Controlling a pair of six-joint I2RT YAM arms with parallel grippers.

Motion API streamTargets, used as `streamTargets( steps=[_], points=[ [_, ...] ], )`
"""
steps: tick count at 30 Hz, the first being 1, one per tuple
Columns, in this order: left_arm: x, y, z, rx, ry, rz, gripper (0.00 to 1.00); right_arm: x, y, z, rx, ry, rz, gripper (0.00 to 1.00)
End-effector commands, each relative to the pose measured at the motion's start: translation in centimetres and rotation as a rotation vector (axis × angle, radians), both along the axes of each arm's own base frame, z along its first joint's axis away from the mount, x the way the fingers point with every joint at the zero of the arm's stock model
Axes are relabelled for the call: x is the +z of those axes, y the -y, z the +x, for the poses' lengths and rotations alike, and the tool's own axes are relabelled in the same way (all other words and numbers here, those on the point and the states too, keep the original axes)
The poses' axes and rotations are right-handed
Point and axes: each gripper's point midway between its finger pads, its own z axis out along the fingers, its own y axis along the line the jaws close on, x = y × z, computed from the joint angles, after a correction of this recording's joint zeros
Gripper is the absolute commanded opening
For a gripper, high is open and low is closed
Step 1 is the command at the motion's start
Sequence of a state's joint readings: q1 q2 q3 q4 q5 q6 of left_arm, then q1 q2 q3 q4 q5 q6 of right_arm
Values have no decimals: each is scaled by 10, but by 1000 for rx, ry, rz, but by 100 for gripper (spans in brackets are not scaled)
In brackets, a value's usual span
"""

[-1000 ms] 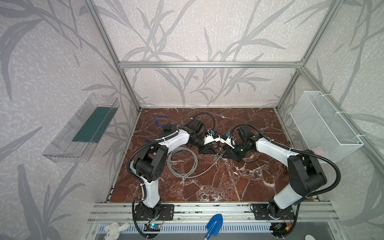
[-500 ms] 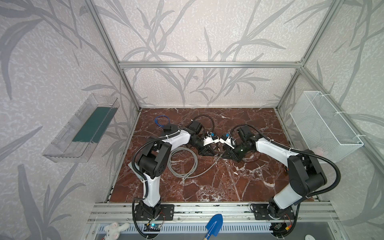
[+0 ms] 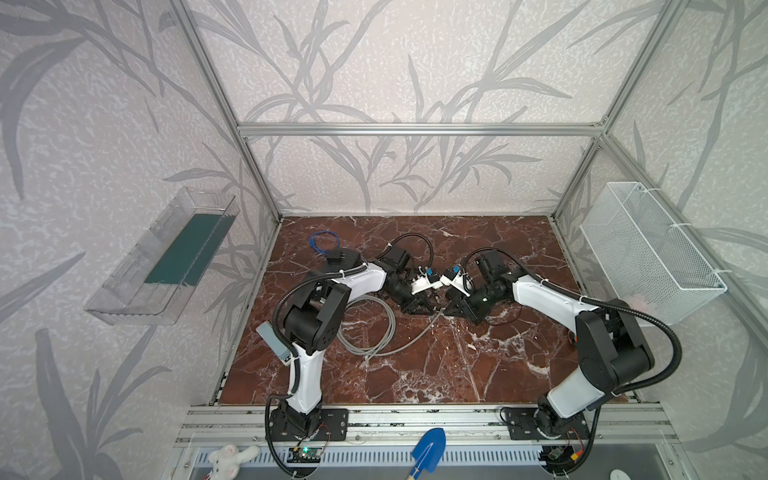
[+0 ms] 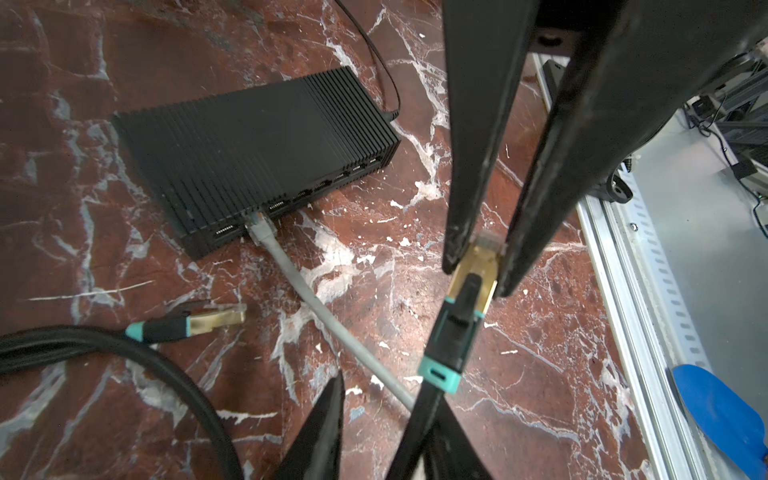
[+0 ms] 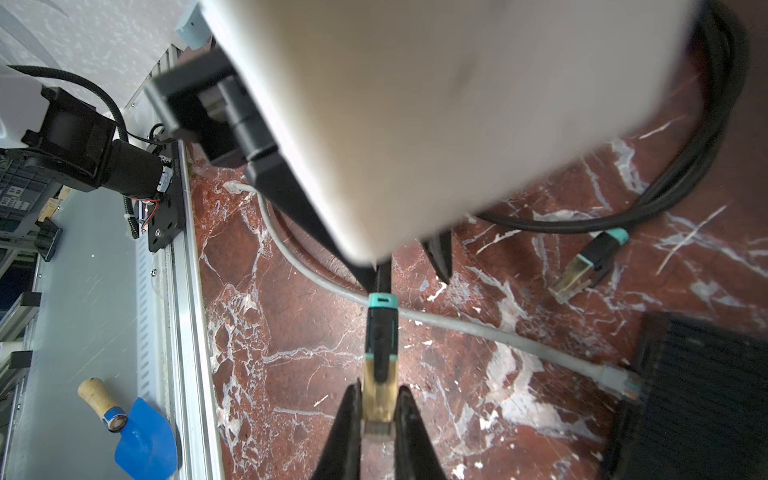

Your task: Insert the plug into the switch port

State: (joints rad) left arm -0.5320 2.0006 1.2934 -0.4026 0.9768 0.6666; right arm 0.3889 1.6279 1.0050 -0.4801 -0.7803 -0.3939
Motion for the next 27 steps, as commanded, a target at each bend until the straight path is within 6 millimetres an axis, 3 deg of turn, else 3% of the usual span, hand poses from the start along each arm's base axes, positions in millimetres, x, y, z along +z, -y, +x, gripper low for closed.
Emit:
streamTargets(
  steps=[1,9,12,15,18,27],
  points=[
    [28,11,0,-15,22,-128,30,6,-5,-2,22,8,25,12],
    [25,6,-4,-21,15,-116,7,5,2,12,-58,-8,15,15],
    [19,4,0,-4,37,-82,4,10,8,17,-132,-56,28,22],
    [15,3,6,8,70,-60,2,18,14,17,-210,-103,57,37],
    [17,7,11,10,87,-55,2,27,22,15,-312,-181,126,45],
    [16,15,16,12,141,-47,1,21,25,40,-676,-513,339,48]
  ],
)
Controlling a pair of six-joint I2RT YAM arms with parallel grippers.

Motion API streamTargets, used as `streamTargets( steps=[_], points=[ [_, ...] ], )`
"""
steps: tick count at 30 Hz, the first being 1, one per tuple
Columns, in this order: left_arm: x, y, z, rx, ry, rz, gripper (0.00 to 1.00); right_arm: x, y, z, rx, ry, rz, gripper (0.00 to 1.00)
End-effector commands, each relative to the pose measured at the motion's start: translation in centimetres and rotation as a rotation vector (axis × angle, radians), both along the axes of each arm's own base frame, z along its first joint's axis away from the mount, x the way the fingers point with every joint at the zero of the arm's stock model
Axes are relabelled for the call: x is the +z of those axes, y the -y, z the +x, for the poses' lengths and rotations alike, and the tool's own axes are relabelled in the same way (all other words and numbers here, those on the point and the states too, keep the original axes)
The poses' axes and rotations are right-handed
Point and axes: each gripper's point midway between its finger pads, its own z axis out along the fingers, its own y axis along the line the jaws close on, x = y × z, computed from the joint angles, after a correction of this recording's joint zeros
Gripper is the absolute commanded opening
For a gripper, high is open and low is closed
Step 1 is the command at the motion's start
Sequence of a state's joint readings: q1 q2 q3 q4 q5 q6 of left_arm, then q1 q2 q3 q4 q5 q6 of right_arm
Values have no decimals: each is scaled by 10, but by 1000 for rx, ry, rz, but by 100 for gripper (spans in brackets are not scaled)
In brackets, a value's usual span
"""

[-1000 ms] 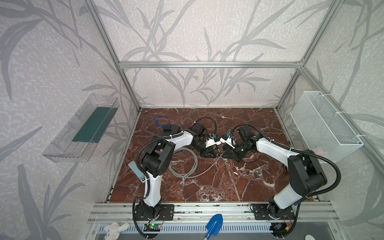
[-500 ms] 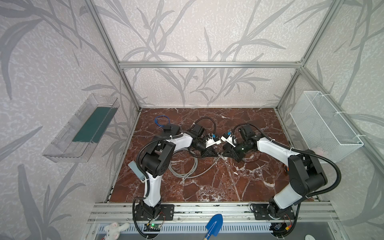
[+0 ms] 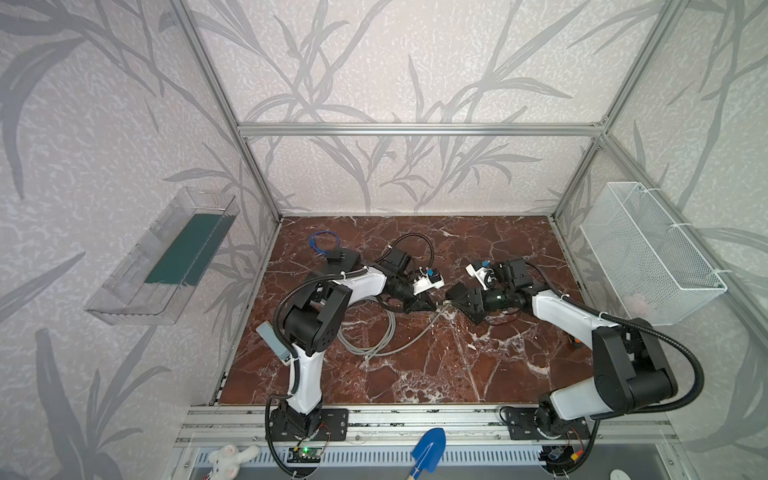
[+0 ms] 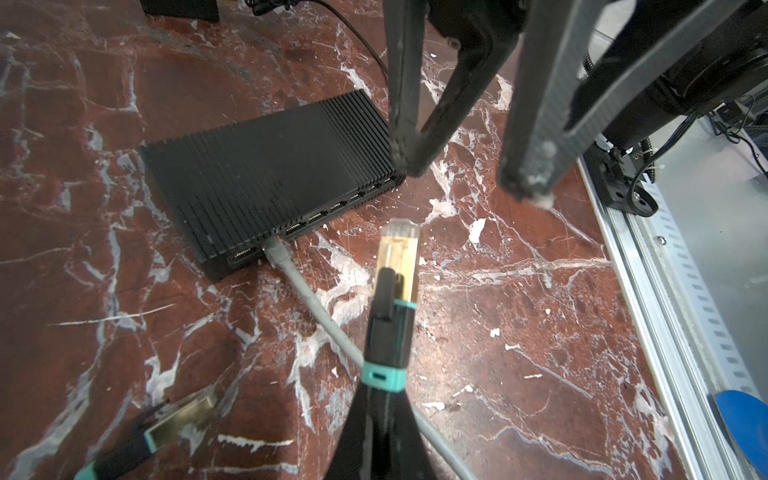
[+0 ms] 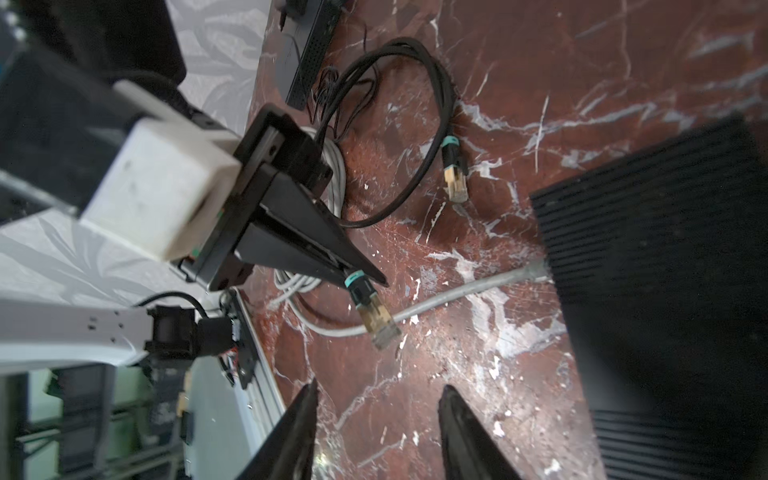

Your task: Insert the plug into the switch port

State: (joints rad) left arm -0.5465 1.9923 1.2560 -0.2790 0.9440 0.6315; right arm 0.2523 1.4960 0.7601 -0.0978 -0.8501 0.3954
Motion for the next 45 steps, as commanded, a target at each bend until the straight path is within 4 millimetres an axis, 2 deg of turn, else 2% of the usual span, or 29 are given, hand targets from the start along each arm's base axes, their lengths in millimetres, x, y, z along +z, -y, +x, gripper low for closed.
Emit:
streamTargets(
  steps=[1,6,11,13,21,28,37,45],
  points=[
    [18,8,9,-6,77,-30,1,11,-9,22,-152,-115,152,47],
    [19,9,11,-3,83,-32,1,7,-11,34,-230,-171,221,44],
    [19,12,14,7,88,-41,1,1,-17,39,-227,-206,248,36],
    [19,12,16,16,88,-39,2,0,-22,39,-212,-217,271,28],
    [21,17,24,37,92,-57,4,-6,-23,32,-207,-249,276,14],
    [26,20,26,49,104,-94,29,-4,-19,29,-169,-209,254,11],
    [31,25,25,49,81,-141,30,-7,-19,26,-133,-198,254,11],
    [22,25,18,34,87,-72,32,-1,-20,26,-126,-191,278,10]
  ],
)
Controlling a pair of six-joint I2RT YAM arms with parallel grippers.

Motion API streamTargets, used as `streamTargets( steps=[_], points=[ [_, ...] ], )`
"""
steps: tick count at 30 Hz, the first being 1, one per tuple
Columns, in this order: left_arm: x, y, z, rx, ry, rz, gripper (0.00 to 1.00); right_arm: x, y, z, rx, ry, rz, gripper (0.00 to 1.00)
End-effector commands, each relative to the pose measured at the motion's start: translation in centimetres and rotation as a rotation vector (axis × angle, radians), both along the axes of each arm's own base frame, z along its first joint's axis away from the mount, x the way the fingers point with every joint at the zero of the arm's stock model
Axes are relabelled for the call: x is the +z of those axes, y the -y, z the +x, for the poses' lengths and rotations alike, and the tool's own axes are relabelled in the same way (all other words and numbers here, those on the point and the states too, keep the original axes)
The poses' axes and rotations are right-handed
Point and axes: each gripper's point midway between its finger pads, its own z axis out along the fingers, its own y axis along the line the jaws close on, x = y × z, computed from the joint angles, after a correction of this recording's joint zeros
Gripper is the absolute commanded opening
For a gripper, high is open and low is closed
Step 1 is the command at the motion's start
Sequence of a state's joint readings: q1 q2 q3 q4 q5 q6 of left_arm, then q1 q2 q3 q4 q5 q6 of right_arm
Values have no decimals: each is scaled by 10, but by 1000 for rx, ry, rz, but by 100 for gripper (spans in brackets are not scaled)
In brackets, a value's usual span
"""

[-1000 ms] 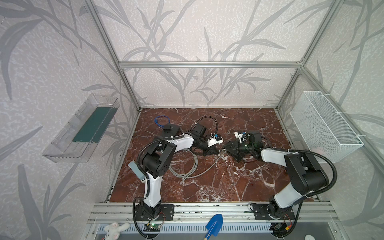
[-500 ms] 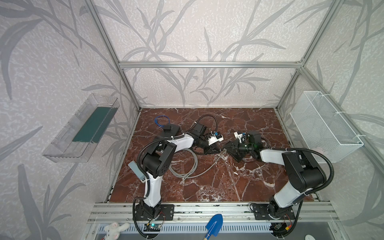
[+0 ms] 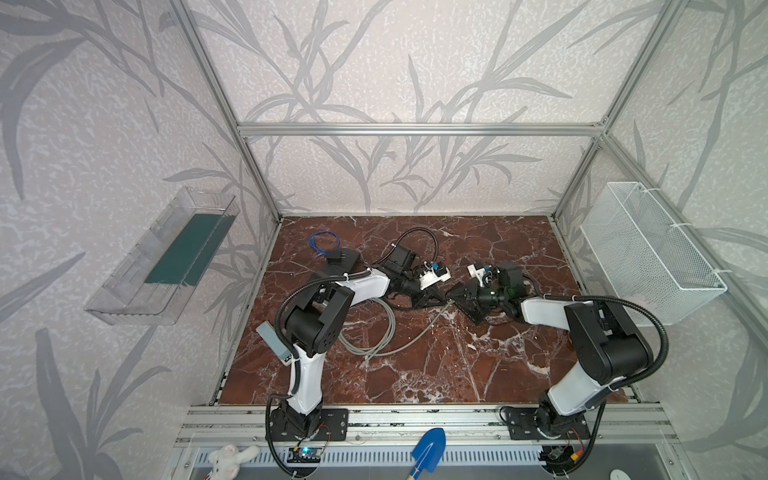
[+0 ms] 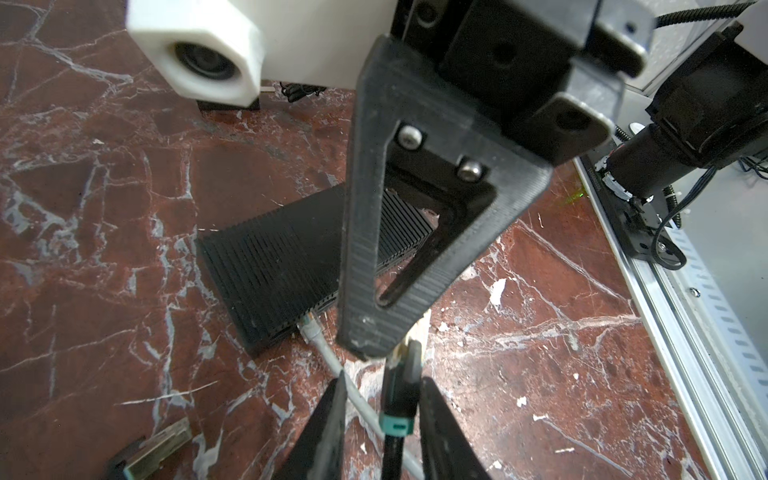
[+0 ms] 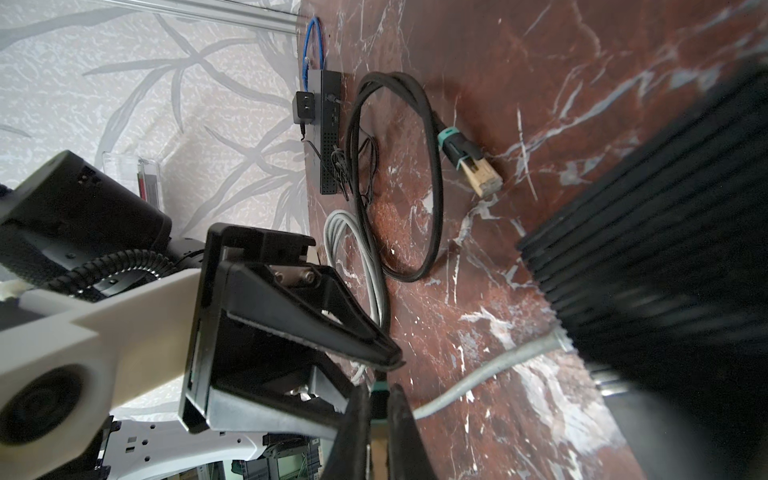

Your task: Insert the plug into the switch port

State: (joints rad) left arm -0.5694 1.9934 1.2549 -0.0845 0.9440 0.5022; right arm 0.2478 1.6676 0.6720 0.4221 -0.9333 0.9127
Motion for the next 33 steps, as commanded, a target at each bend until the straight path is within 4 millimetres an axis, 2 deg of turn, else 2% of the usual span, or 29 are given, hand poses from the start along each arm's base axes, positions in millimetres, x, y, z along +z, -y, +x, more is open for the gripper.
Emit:
streamTargets(
  steps=[1,3,9,14,19,33],
  points=[
    [2,2,0,-13,34,23,30,12,-5,-5,43,30,46,10],
    [1,2,1,-6,35,34,27,13,-5,-5,42,32,48,10],
    [-1,-1,5,11,58,55,28,15,-6,-5,44,37,55,10],
    [2,2,8,25,55,22,23,14,-5,-7,47,33,51,10],
    [8,1,13,60,63,-20,30,9,-3,-7,45,21,47,10],
    [10,-2,16,70,43,-42,28,6,-2,-5,44,17,48,10]
  ],
)
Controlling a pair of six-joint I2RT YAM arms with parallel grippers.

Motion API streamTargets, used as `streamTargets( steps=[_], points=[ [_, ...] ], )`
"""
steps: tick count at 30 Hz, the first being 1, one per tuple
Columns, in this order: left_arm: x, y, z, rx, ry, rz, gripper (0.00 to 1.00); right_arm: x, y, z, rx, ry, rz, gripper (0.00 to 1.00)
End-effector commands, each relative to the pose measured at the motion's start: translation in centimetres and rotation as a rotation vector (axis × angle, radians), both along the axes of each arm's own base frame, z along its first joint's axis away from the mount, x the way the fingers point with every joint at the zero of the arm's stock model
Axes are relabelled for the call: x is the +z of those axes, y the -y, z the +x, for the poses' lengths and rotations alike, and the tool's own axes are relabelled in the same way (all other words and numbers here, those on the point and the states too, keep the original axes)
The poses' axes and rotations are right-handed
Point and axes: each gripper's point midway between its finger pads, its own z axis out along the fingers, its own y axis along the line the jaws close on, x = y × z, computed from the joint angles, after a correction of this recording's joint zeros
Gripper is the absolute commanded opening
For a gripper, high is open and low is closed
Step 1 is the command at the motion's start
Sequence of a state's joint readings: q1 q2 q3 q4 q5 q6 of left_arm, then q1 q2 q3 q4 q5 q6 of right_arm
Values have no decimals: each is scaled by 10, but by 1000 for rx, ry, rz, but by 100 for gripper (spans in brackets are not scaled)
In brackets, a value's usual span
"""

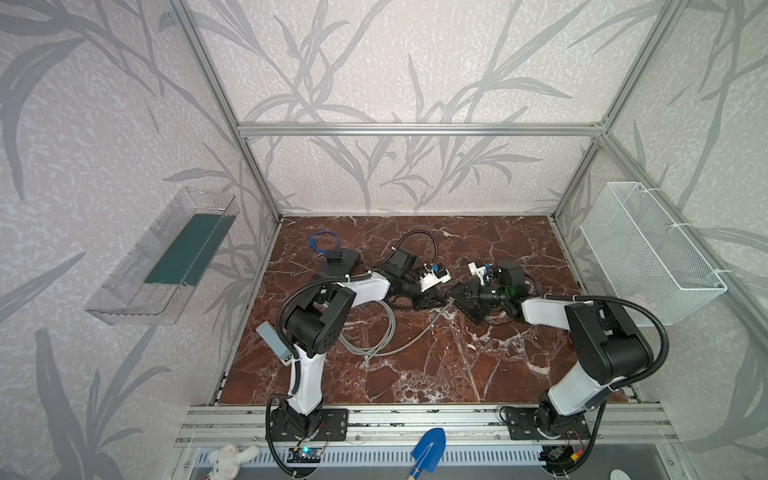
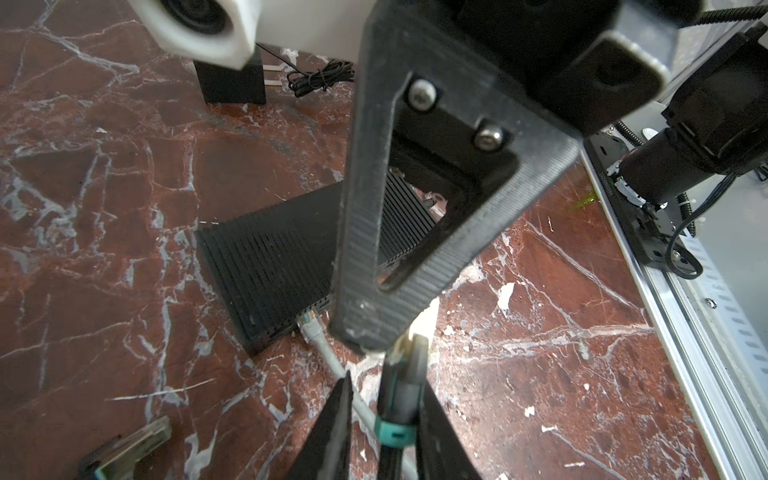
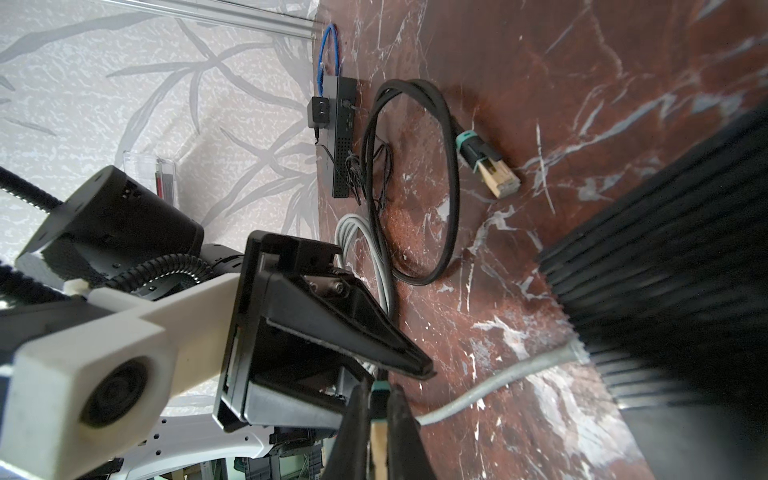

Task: Insert the plug into the switch port
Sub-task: 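Carry the plug with left gripper toward the black ribbed box while right moves over box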

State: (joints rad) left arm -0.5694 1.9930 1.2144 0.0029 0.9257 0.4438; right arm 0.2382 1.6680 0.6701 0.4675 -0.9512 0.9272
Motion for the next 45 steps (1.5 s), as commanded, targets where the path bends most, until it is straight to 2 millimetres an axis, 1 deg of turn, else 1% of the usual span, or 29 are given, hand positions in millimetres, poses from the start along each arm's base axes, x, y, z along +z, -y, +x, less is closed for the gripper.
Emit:
streamTargets(
  steps=[1,5,8,16,18,23,25,27,29,34,37,40,43,45],
  points=[
    [16,-2,13,34,47,-34,29,-1,-3,-9,45,-10,23,10],
    [17,-2,16,46,49,-39,31,0,-3,-9,45,-7,23,10],
    [17,-2,19,53,43,-41,34,-1,-3,-9,43,-9,21,10],
    [17,-3,20,57,42,-41,35,-1,-3,-9,41,-6,22,10],
    [16,-3,20,59,43,-42,32,-1,-3,-9,42,-9,22,10],
    [17,-3,19,57,43,-43,16,-4,-2,-11,39,-14,15,10],
    [15,-4,19,57,34,-26,11,-5,0,-11,40,-13,5,12],
    [9,-6,17,69,31,20,11,-6,6,-10,28,-9,-11,16],
    [3,-4,13,81,32,65,11,-5,16,-8,10,-8,-29,22],
    [-13,3,4,132,64,171,11,10,49,-2,-47,40,-115,35],
    [-20,7,0,163,94,241,10,17,72,0,-83,76,-192,37],
    [-25,7,-6,204,93,317,9,14,91,-3,-97,81,-315,39],
    [-29,8,-13,255,95,372,9,11,103,-4,-100,106,-425,43],
    [-31,11,-19,273,100,395,9,7,108,-2,-106,124,-461,45]
  ],
)
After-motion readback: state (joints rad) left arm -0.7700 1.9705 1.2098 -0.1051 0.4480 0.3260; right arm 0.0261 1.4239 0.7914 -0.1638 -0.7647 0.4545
